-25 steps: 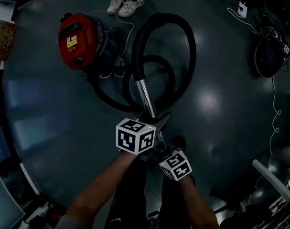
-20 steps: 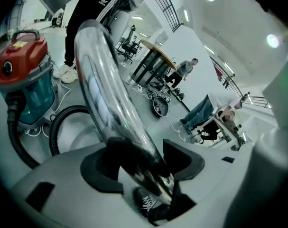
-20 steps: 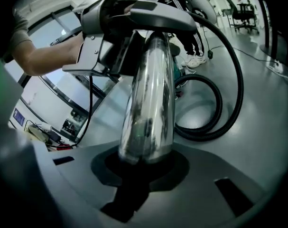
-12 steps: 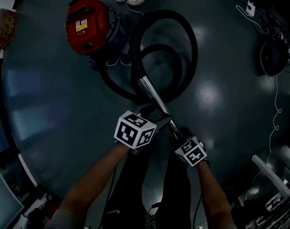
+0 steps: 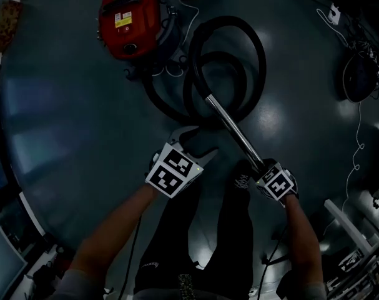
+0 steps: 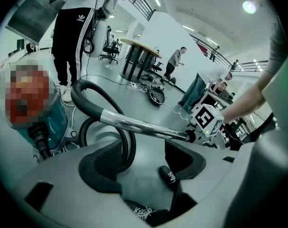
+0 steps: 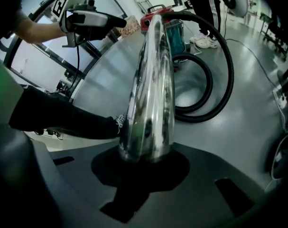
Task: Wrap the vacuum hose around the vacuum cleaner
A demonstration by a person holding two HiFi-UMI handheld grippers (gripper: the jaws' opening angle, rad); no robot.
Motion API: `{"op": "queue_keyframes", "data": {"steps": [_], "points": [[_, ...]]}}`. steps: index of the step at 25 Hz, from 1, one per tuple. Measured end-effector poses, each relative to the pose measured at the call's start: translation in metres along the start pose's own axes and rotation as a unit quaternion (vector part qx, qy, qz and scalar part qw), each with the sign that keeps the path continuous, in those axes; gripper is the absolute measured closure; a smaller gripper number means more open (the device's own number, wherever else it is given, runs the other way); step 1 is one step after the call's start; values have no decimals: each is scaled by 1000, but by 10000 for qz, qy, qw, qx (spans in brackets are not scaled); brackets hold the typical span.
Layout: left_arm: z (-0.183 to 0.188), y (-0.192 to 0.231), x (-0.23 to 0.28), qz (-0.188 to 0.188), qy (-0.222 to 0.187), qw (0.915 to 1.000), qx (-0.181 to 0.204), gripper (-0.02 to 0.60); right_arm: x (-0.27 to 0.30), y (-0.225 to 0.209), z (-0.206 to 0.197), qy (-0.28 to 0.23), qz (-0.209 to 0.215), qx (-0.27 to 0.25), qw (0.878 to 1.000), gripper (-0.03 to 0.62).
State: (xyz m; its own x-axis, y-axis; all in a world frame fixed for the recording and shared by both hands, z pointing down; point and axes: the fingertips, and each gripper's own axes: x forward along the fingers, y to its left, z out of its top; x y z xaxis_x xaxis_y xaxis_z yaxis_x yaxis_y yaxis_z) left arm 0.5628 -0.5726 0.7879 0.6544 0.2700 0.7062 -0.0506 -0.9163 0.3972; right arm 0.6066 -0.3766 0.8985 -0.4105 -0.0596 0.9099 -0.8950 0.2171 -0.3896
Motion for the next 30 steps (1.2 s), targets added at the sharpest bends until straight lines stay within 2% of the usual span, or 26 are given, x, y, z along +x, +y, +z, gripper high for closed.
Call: {"op": "queue_keyframes", "data": {"steps": [4,8,11,16,20,26,30], "points": [[8,9,-2,75,-73,9999,72,302,-11,-18,-4,550,-62,-485,9973,511],[13,17,17,255,212,9992,208,302,-24,-47,-10,950,-23,-1133,9890,511],[22,18,44,435,415,9981,107,303,-34,-84,-23,1306,-52,-1603,9784,511],[32,4,112,963,814,9916,276,302,-44,-150,-47,1754,-96,-2513,9518,511],[24,-6,166,1188,1131,9864,-25,304,-46,-199,-60,1951,-123,-3193,9273,511],[-12,7,206,1312,1238,9829,-372,303,-22,-258,-53,2221,-417,-3845,8950,511],[-44,26,225,1357,1288,9815,-405,304,5,-291,-44,2332,-592,-4307,8698,511]]}}
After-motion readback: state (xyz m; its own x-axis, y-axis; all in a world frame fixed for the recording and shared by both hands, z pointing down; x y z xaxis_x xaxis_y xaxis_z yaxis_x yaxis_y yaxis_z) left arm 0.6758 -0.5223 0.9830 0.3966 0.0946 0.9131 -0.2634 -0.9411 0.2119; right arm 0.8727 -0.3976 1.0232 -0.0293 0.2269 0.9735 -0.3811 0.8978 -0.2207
